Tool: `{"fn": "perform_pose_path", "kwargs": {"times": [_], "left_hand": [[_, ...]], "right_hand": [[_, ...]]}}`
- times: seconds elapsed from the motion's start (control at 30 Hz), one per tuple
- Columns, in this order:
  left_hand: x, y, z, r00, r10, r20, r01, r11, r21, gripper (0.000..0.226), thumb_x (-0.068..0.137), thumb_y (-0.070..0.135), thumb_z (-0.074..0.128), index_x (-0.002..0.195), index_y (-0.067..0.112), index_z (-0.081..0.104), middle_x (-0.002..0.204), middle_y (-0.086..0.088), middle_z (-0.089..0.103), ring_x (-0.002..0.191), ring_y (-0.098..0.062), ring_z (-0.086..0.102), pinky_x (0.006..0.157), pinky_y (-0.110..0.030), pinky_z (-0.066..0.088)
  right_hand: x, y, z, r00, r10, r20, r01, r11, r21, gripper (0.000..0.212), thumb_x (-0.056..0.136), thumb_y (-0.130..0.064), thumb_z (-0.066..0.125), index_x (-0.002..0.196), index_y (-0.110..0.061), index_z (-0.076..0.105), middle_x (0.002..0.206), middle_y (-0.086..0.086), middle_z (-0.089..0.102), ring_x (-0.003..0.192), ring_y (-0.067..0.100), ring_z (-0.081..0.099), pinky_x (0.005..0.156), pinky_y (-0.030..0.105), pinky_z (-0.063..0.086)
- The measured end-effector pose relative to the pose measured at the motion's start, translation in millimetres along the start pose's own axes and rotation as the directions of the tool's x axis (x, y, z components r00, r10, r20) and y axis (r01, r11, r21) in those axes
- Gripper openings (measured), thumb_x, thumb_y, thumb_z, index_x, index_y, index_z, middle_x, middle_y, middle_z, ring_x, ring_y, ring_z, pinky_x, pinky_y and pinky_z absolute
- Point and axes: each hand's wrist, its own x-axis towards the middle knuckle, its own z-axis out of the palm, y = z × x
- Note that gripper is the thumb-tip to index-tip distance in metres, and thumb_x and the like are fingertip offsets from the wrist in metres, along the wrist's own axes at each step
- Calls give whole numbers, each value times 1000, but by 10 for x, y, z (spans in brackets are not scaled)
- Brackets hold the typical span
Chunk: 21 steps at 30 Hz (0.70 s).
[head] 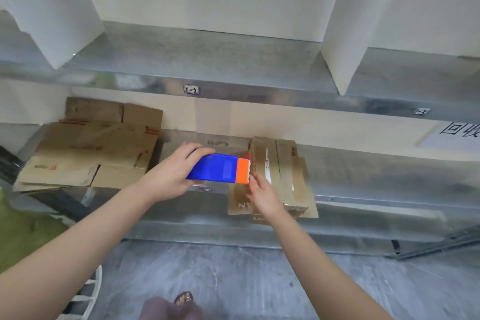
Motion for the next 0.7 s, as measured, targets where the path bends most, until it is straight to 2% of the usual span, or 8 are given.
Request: {"fn": "perform_pose_path", "kwargs": {"times": [0.07,0.17,0.3,0.4,0.5,0.6,0.7], "left_hand": [[22,223,24,999,-14,-29,13,1000,-10,71,77,8,76,138,17,40,129,1,44,117,-17,43,103,-21,30],[40,505,63,998,-43,-53,42,999,-20,71,76,10,77,138,14,42,132,-3,45,120,-18,43,104,-21,30],[18,743,139,998,-46,-51,45,999,-10,70,77,14,78,137,13,43,130,-3,46,119,-16,42,103,-16,28],[22,823,172,998,-41,-43,40,999,-18,69,77,14,79,136,13,43,129,-1,47,118,-13,42,103,-9,24],[82,880,161,999,-29,-40,28,999,-32,71,76,15,80,137,15,43,129,-1,46,118,-9,41,102,-4,21],[147,913,161,999,-20,-41,18,998,-56,72,77,16,80,138,18,41,131,1,44,119,-9,41,102,-9,25],[207,893,181,1000,-14,-26,12,998,-61,73,77,15,79,139,20,40,132,2,43,122,-12,43,103,-22,35]], "right_hand": [[-90,43,-191,999,-25,37,22,997,70,31,102,-36,39,129,-32,54,99,-5,66,96,18,65,94,44,54],[-203,65,-443,995,-32,94,10,974,228,26,105,-25,40,125,-21,56,111,3,65,106,17,65,93,36,55],[-264,134,-605,994,-37,105,4,954,299,28,102,-24,47,124,-10,58,117,7,66,103,16,68,83,29,58],[-277,172,-661,995,-33,96,3,955,298,31,102,-23,49,130,-12,55,124,5,63,106,16,67,87,33,58],[-300,165,-718,993,-21,113,-17,947,322,31,102,-20,47,133,-16,51,125,1,62,103,14,69,84,31,58],[-340,107,-788,992,-15,122,-31,929,368,27,99,-15,54,126,-16,58,118,-1,67,94,14,72,80,29,59],[-341,103,-872,999,-39,-11,41,952,302,17,98,-11,53,106,-13,69,98,2,72,80,16,69,66,24,54]]}}
